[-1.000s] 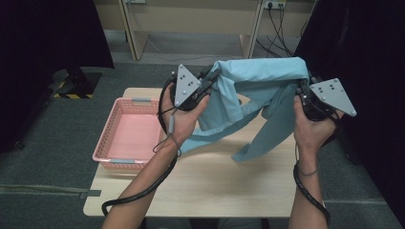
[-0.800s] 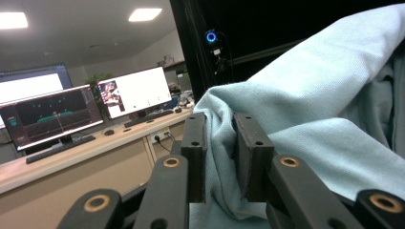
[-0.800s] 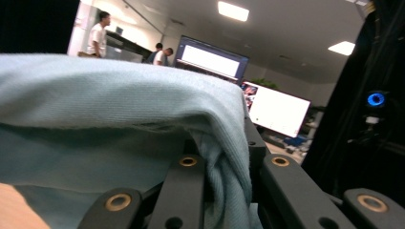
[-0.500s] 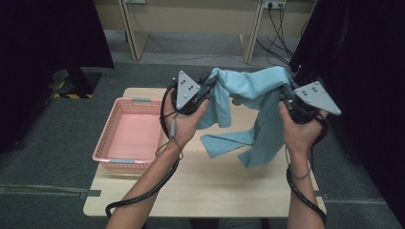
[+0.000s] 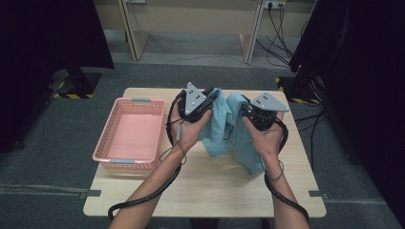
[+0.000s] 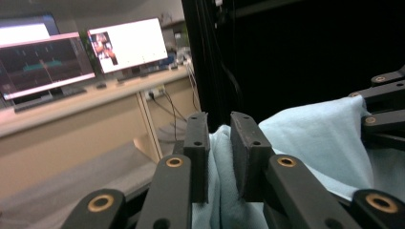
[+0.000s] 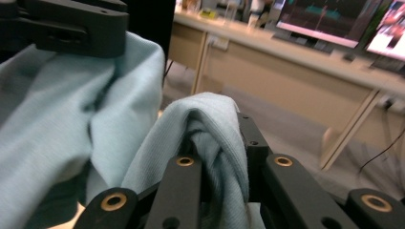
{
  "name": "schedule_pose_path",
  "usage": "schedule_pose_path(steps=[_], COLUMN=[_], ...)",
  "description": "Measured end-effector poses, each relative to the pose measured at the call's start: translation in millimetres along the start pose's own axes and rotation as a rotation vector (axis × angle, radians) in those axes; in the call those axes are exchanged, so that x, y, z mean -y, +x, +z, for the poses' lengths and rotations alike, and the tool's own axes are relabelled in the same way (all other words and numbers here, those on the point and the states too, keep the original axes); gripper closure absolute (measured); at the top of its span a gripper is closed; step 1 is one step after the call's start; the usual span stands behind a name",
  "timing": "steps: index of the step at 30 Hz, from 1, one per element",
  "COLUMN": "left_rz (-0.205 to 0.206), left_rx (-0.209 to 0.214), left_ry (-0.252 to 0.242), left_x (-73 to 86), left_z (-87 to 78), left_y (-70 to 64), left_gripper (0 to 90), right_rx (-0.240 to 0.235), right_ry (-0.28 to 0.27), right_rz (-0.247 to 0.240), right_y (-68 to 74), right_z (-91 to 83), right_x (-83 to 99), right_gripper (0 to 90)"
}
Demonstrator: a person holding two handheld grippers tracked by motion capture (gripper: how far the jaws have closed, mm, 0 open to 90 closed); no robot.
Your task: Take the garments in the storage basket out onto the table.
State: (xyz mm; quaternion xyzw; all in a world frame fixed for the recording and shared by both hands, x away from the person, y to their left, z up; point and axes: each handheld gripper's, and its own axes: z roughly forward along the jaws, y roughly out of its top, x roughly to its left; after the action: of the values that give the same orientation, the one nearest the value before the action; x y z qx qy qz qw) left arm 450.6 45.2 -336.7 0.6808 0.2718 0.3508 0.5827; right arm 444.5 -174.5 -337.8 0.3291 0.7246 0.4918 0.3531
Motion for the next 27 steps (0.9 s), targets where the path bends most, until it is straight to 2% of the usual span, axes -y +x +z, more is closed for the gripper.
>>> schedule_pose_path(steps=[2,11,16,23,27], left_rz=[0.000,-0.078,-0.099,-0.123,-0.115], left_rx=[0.007,0.044,0.061,0.087,0.092], left_ry=[0.029,0.136,0.178,0.227,0.245], left_x=[11.3,62.8,79.4,102.2,109.7], left_z=[6.5,34.4,46.0,58.5,62.2], left_y=[-1.1,-9.7,-19.5,-32.1,-35.9], left_gripper=[77.9,78.5,77.2,76.4,75.9], right_rx=[-0.003,-0.015,-0.009,0.010,0.017], right_ry=[0.027,0.148,0.199,0.267,0.291], right_rz=[0.014,0.049,0.084,0.103,0.109], right_y=[0.1,-0.9,-3.4,-6.0,-9.2], right_z=[5.9,27.0,35.2,43.2,46.4], right_x=[8.4,42.0,60.2,85.1,95.1], right_gripper=[82.0,81.8,81.2,81.1,81.1])
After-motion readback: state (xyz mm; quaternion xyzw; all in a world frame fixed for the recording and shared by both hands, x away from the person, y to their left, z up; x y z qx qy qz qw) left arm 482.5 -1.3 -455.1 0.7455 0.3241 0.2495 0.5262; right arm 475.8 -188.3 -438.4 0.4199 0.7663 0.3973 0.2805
